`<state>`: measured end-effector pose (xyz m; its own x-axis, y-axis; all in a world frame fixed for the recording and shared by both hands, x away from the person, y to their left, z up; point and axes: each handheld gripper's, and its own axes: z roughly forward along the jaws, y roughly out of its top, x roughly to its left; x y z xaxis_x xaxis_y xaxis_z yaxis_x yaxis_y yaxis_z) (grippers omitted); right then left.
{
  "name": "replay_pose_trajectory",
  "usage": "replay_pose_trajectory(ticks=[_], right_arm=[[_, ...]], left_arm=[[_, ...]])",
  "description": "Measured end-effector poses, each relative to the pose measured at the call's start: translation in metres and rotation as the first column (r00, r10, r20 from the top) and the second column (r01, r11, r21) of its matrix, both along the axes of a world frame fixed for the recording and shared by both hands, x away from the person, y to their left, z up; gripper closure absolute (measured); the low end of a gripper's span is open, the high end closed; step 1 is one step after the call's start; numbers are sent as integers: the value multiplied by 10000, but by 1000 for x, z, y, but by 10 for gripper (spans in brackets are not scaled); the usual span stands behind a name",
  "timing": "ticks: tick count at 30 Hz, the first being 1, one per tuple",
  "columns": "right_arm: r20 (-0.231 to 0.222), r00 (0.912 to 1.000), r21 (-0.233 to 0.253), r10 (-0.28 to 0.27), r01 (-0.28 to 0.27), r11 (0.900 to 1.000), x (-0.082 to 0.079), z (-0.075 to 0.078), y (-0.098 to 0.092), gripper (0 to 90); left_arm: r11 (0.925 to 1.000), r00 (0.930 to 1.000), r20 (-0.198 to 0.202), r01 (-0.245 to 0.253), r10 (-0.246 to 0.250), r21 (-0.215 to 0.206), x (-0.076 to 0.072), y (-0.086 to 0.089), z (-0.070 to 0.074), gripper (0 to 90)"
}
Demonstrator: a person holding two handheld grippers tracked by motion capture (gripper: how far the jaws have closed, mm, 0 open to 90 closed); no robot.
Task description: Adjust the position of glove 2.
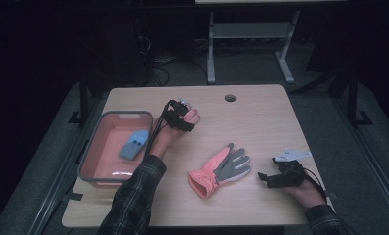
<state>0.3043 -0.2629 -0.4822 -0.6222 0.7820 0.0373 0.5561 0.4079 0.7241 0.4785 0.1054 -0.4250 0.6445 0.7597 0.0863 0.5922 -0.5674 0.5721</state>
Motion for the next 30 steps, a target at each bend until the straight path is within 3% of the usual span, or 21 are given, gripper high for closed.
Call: replay_pose_trajectory(ticks=[7, 15, 16, 19, 25, 30], right_arm=[[2, 10000, -4, 2, -2, 10000, 0, 0, 0, 128], [14, 10000, -5, 21, -21, 10000, 0, 0, 0, 127], [18, 10000, -4, 18, -18, 10000, 0, 0, 0, 128], [9, 10000, -7, 19, -19, 10000, 0, 0, 0, 128], [16, 10000, 18, -11, 11, 10000, 0, 0, 0, 128], [22, 10000, 6, -4, 4, 10000, 0, 0, 0, 128]], left_arm=[[9989, 9983, -400, -420, 427, 192, 8, 0, -15, 498], [9980, 9966, -713, -379, 415, 504, 12, 0, -18, 690], [9976, 9961, -780, -367, 412, 579, 13, -1, -16, 773], [9970, 9957, -852, -306, 366, 704, 13, -2, -13, 838], [9999, 9941, -1086, -12, -3, -137, 2, -1, 2, 853], [9984, 9949, -962, 252, -300, -512, -8, -3, 12, 854]])
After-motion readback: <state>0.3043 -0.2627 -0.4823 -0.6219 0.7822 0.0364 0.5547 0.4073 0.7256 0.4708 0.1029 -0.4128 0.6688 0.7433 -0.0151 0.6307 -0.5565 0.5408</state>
